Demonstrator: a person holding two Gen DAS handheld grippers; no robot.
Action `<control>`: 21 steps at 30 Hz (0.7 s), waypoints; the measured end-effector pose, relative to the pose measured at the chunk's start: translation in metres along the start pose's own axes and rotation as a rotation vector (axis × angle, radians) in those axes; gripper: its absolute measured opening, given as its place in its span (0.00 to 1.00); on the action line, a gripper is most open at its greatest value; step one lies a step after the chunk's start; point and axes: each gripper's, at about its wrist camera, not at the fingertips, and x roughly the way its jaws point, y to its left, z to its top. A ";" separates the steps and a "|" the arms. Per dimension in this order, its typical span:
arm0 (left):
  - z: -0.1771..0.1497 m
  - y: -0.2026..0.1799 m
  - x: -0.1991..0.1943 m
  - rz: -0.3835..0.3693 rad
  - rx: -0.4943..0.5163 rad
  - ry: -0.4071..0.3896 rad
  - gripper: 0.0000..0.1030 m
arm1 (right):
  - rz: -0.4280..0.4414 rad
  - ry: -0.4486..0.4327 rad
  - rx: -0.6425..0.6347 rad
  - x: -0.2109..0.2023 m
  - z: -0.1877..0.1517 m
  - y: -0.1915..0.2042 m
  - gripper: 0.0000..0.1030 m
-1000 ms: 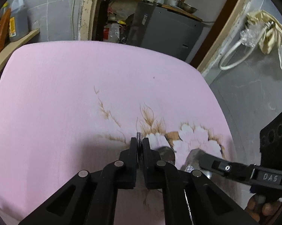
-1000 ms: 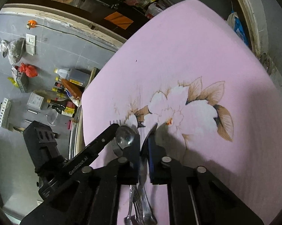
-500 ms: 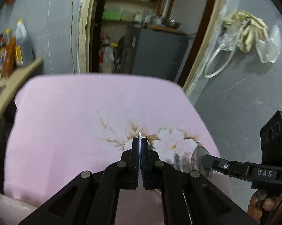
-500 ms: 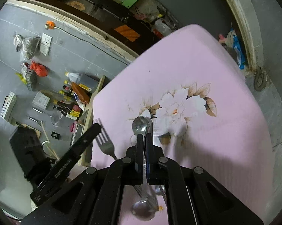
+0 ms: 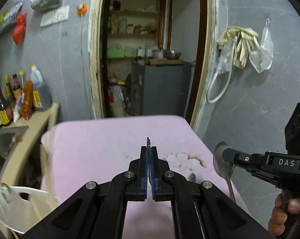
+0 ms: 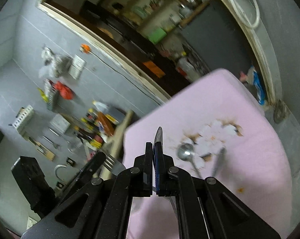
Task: Organize utensils
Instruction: 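Carry the fork and spoon to the white caddy and drop them in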
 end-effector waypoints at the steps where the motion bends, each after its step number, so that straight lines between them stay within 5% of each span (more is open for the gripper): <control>1: 0.004 0.004 -0.007 -0.001 0.000 -0.013 0.03 | 0.009 -0.020 -0.009 -0.003 0.000 0.009 0.02; 21: 0.058 0.120 -0.141 0.116 -0.019 -0.190 0.03 | 0.216 -0.211 -0.305 0.004 -0.016 0.189 0.02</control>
